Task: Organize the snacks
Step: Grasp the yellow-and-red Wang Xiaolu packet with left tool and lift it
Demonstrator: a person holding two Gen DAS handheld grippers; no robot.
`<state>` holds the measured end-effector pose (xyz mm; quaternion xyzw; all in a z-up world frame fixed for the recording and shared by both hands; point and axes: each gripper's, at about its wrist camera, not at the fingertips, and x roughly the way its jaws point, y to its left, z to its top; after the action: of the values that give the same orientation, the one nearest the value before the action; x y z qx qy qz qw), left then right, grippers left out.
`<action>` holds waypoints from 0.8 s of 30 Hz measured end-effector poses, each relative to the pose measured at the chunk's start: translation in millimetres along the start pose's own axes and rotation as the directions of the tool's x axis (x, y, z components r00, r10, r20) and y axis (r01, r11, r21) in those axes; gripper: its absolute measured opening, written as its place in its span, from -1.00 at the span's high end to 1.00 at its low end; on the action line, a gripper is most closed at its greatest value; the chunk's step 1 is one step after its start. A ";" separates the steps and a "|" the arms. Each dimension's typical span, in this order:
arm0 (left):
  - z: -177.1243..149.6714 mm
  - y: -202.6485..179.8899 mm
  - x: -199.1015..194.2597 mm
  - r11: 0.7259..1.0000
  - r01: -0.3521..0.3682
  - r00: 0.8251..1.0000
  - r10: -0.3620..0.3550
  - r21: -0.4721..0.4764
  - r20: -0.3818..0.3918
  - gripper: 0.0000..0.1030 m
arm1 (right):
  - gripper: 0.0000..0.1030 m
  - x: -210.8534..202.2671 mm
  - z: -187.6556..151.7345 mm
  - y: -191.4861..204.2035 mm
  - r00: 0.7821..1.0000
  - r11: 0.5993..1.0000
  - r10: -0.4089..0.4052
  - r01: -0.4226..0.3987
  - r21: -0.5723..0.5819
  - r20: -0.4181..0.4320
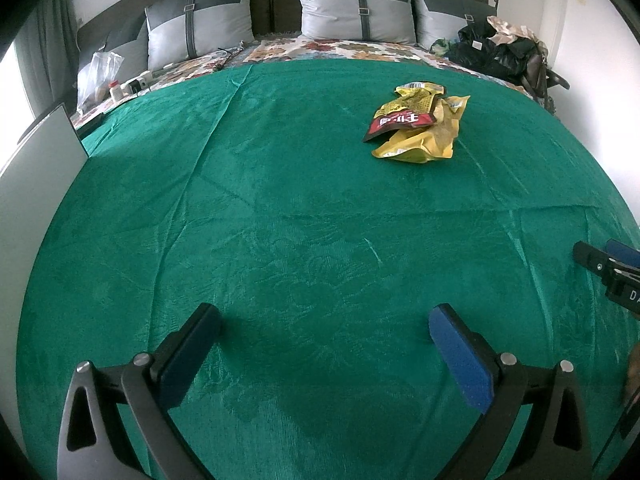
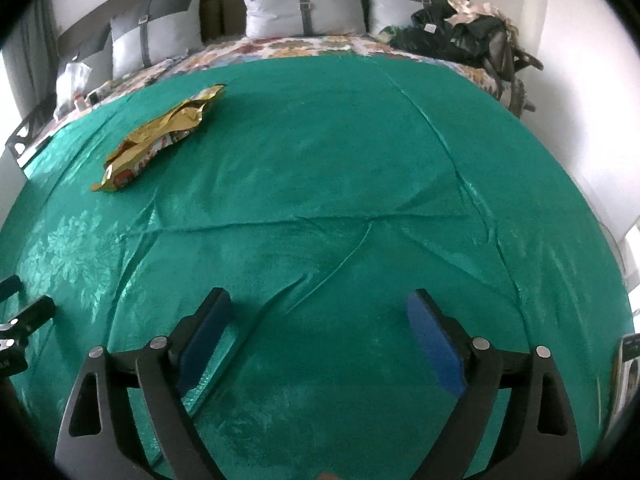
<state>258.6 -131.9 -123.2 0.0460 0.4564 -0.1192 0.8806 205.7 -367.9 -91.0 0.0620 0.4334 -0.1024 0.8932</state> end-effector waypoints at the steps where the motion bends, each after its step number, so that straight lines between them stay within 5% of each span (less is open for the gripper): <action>1: 0.3 -0.2 0.3 1.000 0.000 1.000 0.000 0.000 0.000 -1.00 | -0.83 0.1 0.2 -0.3 1.000 1.000 0.001 -0.001 0.000 -0.001; 24: 0.9 -0.7 1.0 1.000 0.001 1.000 -0.001 0.001 0.000 -1.00 | -0.88 -0.4 0.1 -0.5 1.000 1.000 0.001 -0.001 0.000 -0.003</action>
<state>259.7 -132.9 -123.5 0.0463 0.4563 -0.1196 0.8805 205.3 -368.3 -90.6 0.0623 0.4345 -0.1017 0.8927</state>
